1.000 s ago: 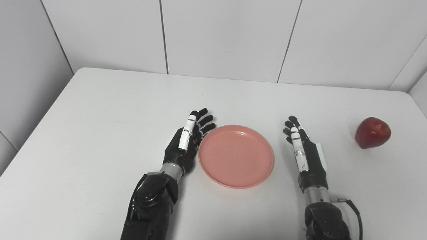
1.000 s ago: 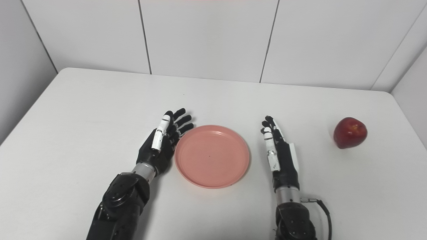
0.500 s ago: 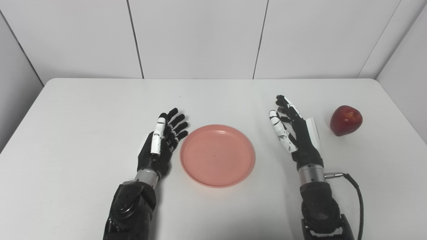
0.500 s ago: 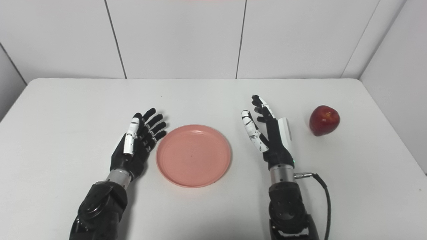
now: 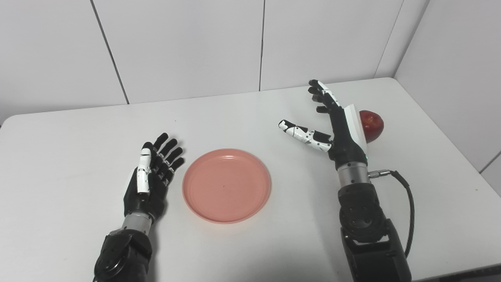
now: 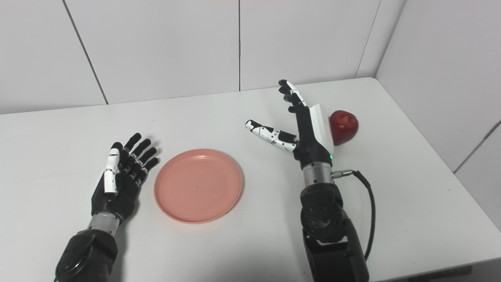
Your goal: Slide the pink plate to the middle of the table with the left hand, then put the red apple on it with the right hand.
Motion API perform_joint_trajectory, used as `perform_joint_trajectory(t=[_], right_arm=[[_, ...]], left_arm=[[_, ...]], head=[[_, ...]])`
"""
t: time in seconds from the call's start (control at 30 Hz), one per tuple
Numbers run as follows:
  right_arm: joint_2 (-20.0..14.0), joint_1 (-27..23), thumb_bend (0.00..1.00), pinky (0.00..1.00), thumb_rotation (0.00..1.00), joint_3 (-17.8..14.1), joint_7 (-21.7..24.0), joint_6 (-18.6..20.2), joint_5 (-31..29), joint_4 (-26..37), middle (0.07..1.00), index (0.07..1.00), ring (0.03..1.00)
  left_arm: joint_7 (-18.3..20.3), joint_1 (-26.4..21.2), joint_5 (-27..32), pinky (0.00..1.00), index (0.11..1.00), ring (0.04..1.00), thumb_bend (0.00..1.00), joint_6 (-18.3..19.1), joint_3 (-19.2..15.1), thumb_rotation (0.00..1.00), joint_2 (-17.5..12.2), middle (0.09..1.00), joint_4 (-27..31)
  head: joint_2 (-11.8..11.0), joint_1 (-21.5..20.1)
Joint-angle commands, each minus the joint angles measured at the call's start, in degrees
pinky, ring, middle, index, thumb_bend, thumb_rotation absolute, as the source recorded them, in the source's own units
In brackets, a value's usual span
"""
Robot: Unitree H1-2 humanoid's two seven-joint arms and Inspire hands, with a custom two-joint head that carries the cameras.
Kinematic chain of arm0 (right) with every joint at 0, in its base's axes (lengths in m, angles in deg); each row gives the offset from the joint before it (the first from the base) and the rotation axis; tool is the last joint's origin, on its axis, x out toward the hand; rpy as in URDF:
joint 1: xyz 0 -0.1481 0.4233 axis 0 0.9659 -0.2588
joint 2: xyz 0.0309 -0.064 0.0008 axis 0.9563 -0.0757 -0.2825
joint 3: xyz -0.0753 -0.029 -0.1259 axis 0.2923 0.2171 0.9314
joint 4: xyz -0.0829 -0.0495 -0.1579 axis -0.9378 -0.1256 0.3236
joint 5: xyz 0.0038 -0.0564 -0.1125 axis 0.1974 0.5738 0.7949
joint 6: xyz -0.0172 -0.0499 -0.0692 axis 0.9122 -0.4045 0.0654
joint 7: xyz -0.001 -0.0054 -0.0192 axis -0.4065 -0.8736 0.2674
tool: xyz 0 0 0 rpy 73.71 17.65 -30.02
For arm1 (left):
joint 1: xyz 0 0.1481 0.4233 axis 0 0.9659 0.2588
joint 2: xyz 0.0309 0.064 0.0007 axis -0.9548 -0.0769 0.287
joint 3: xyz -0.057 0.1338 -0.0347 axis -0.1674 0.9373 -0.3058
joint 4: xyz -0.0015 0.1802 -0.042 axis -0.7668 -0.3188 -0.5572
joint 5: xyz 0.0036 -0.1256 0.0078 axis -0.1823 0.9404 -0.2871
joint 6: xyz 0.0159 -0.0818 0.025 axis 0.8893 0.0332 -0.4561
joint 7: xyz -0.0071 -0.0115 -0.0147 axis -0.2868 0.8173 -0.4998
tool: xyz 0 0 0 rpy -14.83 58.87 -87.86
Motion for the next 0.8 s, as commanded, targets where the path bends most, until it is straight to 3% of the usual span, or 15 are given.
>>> perform_joint_trajectory(t=[0.0,0.43,0.77], right_arm=[[-1.15,-2.74,0.87,0.77,0.49,-0.74,0.25,1.00,0.95,2.55,0.839,0.870,0.828],[-6.74,-3.60,0.89,0.76,0.49,-3.52,0.51,3.17,6.78,3.88,0.872,0.903,0.844],[-10.58,-3.32,0.92,0.74,0.50,-6.35,-2.25,0.53,10.43,0.76,0.864,0.899,0.829]], left_arm=[[-0.48,0.33,0.09,0.87,0.868,0.872,0.38,0.45,-0.89,1.00,-0.71,0.882,-2.74],[1.68,-1.11,2.40,0.90,0.880,0.885,0.35,-2.86,-3.31,1.00,-2.31,0.894,-8.22],[3.33,-1.62,4.35,0.91,0.891,0.892,0.35,-3.89,-4.30,1.00,-3.32,0.899,-10.32]], head=[[-0.25,-0.33],[-2.52,-3.26],[-3.14,-4.59]])
